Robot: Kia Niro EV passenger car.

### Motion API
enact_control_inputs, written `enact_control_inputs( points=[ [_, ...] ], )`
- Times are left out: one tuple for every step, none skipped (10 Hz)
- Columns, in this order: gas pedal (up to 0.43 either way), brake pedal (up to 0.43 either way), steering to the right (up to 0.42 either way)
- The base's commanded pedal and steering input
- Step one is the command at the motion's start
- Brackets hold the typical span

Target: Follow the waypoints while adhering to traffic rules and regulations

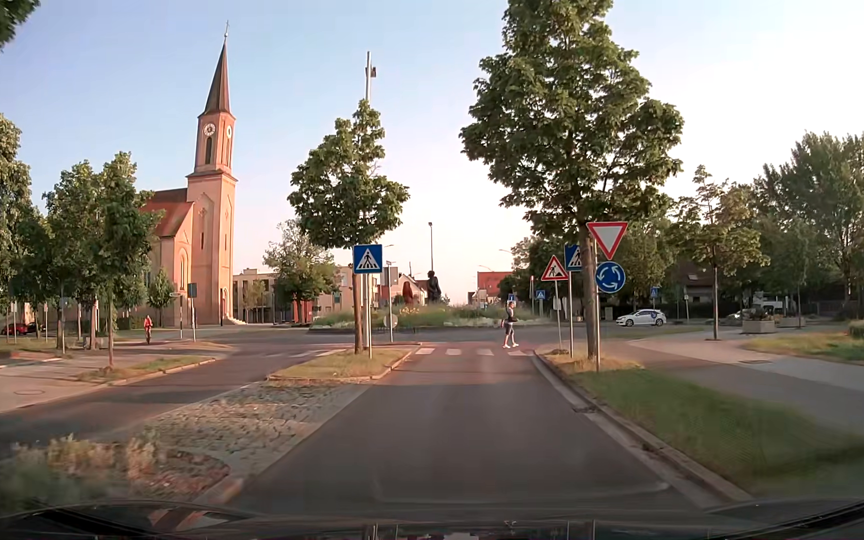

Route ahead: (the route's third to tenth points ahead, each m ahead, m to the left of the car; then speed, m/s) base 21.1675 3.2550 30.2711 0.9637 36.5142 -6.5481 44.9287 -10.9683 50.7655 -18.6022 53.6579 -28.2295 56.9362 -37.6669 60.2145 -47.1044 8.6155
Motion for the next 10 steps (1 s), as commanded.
enact_control_inputs(
  points=[
    [0.008,0.012,0.003],
    [0.008,0.018,0.003],
    [0.008,0.012,0.003],
    [0.008,0.012,0.003],
    [0.02,0.018,0.003],
    [0.02,0.012,0.003],
    [0.028,0.018,0.003],
    [0.047,0.018,0.003],
    [0.047,0.018,0.003],
    [0.059,0.018,0.003]
  ],
)
